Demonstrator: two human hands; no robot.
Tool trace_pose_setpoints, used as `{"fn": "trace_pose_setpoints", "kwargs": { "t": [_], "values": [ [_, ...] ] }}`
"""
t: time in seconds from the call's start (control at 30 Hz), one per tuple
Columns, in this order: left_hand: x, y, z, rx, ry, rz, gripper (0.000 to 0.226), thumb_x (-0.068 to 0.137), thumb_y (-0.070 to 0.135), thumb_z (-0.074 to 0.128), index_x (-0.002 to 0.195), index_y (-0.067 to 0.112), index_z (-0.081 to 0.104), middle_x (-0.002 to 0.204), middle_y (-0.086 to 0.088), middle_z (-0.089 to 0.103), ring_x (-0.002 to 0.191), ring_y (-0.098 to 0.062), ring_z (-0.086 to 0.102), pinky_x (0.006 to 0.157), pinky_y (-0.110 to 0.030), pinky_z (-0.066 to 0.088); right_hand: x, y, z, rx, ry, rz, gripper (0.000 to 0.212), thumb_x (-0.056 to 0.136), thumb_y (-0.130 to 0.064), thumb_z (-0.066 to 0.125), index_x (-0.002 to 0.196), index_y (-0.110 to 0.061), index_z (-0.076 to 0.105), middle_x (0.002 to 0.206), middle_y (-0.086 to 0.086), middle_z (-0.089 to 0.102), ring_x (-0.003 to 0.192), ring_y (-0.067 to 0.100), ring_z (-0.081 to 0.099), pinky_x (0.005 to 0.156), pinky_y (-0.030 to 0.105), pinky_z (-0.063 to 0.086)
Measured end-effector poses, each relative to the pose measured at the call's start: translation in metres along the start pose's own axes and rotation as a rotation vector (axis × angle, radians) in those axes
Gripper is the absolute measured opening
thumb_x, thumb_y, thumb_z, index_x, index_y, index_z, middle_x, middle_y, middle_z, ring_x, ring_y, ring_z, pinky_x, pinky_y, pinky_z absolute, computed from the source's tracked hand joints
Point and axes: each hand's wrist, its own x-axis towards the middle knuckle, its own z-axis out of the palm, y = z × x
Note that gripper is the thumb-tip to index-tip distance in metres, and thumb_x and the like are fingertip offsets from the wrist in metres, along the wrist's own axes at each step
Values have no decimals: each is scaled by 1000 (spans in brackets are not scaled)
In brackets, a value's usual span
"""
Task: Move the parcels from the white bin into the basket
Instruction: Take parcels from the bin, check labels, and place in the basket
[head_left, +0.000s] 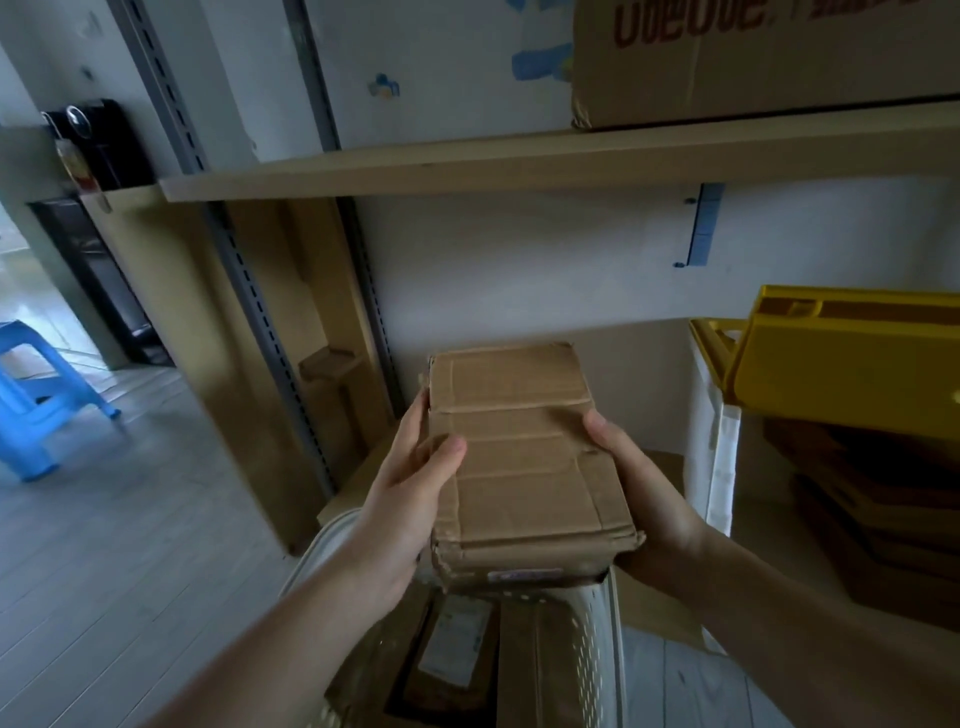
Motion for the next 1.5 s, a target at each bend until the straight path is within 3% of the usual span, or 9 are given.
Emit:
{"fn": "trace_pose_setpoints", "kwargs": {
  "t": [0.1, 0.2, 0.47, 0.83, 1.0, 1.13, 1.23, 1.37, 1.5],
  "values": [
    [5, -6, 1, 134, 84, 10, 55, 106, 26, 46, 153, 50, 30, 152, 15, 46, 141, -14, 44, 120, -49, 35, 9, 3, -6, -33, 86, -19, 76, 83, -65, 59, 128, -4, 68, 102, 15, 79, 92, 27, 79, 85, 44, 62],
    [6, -8, 4, 268, 96, 59, 45, 108, 32, 38, 150, 48, 35, 129, 32, 47, 134, -5, 43, 111, -30, 37, 15, 6, -8, -41, 157, -6, 73, 83, -61, 67, 128, -2, 67, 113, 21, 76, 102, 38, 76, 92, 51, 59],
    [3, -12, 6, 466, 121, 196, 79, 87, 38, 69, 148, 51, 20, 121, 41, 45, 107, 30, 47, 94, -5, 42, 25, 20, -11, -15, 182, 64, 65, 97, -61, 45, 135, -12, 65, 123, 19, 73, 113, 36, 72, 101, 48, 53],
    [-2, -7, 12, 812, 132, 68, 136, 27, 102, 58, 141, 65, -5, 150, 8, 16, 141, -27, 26, 116, -58, 32, 24, 31, 9, -15, 344, -4, 33, 111, -29, 41, 119, -16, 70, 105, 14, 79, 97, 30, 77, 79, 42, 60],
    [6, -1, 11, 699, 119, -34, 123, 37, 91, 65, 140, 68, 2, 159, 10, 11, 145, -30, 21, 115, -57, 32, 19, 36, 20, 30, 307, -77, 35, 112, -25, 39, 118, -22, 73, 112, 10, 78, 106, 28, 75, 89, 45, 59],
    [9, -4, -5, 355, 74, 2, 99, 62, 67, 83, 144, 54, 30, 133, 4, 61, 114, -17, 66, 91, -41, 54, 9, 28, 25, 17, 191, -145, 35, 111, -22, 40, 122, -22, 73, 115, 4, 78, 107, 21, 75, 83, 37, 58],
    [7, 0, -17, -101, -32, -107, 70, 73, 48, 67, 139, 30, 51, 124, -11, 70, 97, -24, 74, 72, -37, 60, 4, 17, 21, -129, 89, -263, 34, 106, -39, 43, 116, -24, 72, 113, -1, 77, 107, 18, 72, 86, 39, 55],
    [-4, 6, -12, -266, -196, -188, 45, 87, 51, 55, 89, 13, 80, 82, -10, 75, 68, -20, 73, 61, -29, 60, 13, 27, 15, -151, -38, -193, 54, 106, -55, 30, 137, -23, 61, 131, 11, 69, 123, 27, 67, 101, 51, 53],
    [-9, 8, -4, -189, -199, -168, 42, 83, 42, 44, 93, 10, 69, 69, -8, 75, 56, -17, 71, 55, -26, 57, 17, 38, 15, -31, -123, -84, 79, 114, -25, 4, 102, -33, 81, 100, 2, 79, 92, 15, 76, 78, 28, 60]
  ]
}}
